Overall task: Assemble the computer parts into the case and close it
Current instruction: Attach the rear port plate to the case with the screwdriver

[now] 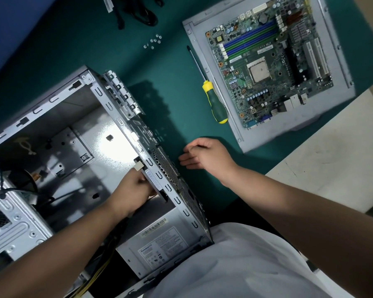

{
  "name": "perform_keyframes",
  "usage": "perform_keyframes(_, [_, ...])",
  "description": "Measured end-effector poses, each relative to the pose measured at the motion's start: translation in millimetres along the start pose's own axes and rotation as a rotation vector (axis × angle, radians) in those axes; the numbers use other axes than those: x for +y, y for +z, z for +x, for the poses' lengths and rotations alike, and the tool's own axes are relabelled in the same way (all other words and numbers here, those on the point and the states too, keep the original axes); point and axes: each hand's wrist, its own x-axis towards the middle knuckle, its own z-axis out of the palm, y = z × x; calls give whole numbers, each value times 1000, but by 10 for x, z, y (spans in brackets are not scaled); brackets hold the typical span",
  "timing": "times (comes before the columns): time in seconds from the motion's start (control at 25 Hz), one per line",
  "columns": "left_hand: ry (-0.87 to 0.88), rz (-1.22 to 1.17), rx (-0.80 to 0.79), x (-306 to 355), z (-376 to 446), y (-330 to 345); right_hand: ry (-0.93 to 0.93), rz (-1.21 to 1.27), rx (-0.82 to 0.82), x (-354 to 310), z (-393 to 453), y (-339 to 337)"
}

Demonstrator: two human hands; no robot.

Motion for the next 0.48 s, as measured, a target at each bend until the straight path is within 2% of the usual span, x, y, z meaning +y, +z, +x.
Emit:
perform_keyframes(0.16, [36,15,-4,-53,30,-3,-1,-35,25,11,26,16])
perform_keyframes(0.24, [41,18,-33,-69,41,-14,-12,-147,38,-6,30,55])
perform_keyframes(0.36, [88,-46,-89,-43,13,-6,-174,-436,82,-232,117,135])
perform_keyframes(0.48, [93,-59,-88,-87,31,-10,-396,-612,169,-755,324,183])
